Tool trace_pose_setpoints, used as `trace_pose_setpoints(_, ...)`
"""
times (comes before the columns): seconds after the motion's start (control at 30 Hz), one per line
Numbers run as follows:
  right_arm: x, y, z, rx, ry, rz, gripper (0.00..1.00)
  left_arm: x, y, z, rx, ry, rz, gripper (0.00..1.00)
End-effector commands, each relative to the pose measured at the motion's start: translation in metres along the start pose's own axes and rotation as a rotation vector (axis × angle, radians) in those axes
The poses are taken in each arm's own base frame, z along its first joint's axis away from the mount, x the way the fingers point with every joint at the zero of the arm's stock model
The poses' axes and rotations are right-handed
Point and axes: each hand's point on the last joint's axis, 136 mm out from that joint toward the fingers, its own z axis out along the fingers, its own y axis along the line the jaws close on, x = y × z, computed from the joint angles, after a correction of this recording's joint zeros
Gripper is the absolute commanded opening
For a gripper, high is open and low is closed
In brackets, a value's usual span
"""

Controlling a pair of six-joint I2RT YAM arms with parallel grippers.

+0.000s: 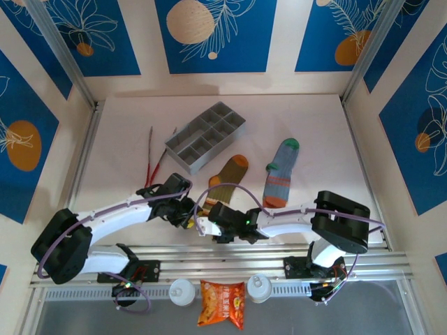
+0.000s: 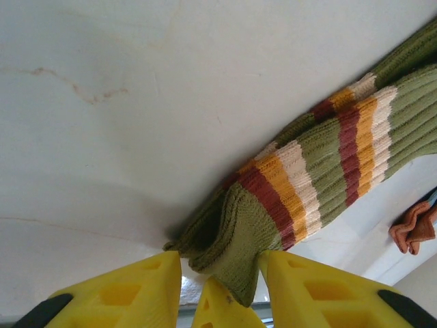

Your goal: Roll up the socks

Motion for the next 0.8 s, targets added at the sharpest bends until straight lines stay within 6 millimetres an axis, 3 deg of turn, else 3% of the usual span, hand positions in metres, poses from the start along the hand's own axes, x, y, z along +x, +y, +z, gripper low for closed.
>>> trace_pose_setpoints(0.0, -0.011, -0.006, 0.003, 0.036, -0.006, 0.044, 0.36, 0.005, 0.008, 0.005, -0.028, 0.023, -0.024, 0.38)
trace_pose_setpoints(0.33, 0.017, -0.002, -0.002, 0.069, 0.062, 0.207, 0.01, 0.016, 0.006, 0.005, -0.018, 0.059, -0.041, 0.43)
trace_pose_setpoints(0.5, 0.026, 0.002, -0.004, 0.049, 0.067, 0.301, 0.00, 0.031, 0.004, 0.012, -0.020, 0.078, -0.089, 0.53)
trace_pose_setpoints(0.77, 0.035, 0.002, -0.010, -0.031, 0.022, 0.549, 0.00, 0.043, 0.004, 0.025, -0.023, 0.090, -0.199, 0.55)
